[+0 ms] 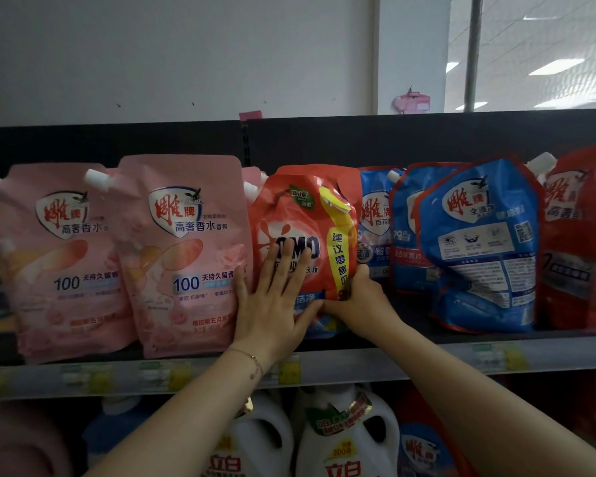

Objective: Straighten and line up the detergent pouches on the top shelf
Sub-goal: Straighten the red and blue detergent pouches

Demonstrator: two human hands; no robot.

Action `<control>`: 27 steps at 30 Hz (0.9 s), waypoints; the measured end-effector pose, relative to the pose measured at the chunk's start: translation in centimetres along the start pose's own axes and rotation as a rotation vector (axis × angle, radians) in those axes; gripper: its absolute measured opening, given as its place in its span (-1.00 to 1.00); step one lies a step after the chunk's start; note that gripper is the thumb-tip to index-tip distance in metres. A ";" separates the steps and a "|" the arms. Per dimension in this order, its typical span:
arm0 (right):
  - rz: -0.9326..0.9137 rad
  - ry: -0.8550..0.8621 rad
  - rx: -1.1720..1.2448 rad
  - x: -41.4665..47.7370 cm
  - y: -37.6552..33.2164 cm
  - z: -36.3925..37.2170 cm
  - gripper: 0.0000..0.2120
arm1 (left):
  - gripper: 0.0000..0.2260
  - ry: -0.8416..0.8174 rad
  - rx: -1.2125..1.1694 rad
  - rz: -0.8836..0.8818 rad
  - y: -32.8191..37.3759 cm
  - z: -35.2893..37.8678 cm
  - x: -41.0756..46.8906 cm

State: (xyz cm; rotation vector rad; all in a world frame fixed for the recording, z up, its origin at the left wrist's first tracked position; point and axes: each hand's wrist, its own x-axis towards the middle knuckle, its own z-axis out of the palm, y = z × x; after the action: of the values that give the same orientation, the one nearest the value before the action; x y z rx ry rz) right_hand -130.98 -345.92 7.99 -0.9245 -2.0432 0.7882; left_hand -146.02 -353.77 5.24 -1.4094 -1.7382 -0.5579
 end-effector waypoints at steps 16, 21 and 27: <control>-0.068 0.013 0.051 -0.9 1.4 0.8 -0.43 | -0.40 -0.017 0.004 -0.072 0.0 0.2 -0.5; -0.053 0.038 0.079 -0.7 1.2 1.0 -0.39 | -0.44 0.017 0.022 -0.065 0.1 0.5 -0.4; -0.031 0.070 0.061 -0.6 1.1 1.2 -0.42 | -0.45 -0.013 0.047 -0.065 0.2 0.6 -0.4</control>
State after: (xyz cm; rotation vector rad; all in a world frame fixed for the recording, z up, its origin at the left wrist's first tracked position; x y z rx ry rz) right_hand -131.26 -346.08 6.29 -0.8719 -1.9581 0.7865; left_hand -145.97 -353.46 4.57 -1.3308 -1.8015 -0.5408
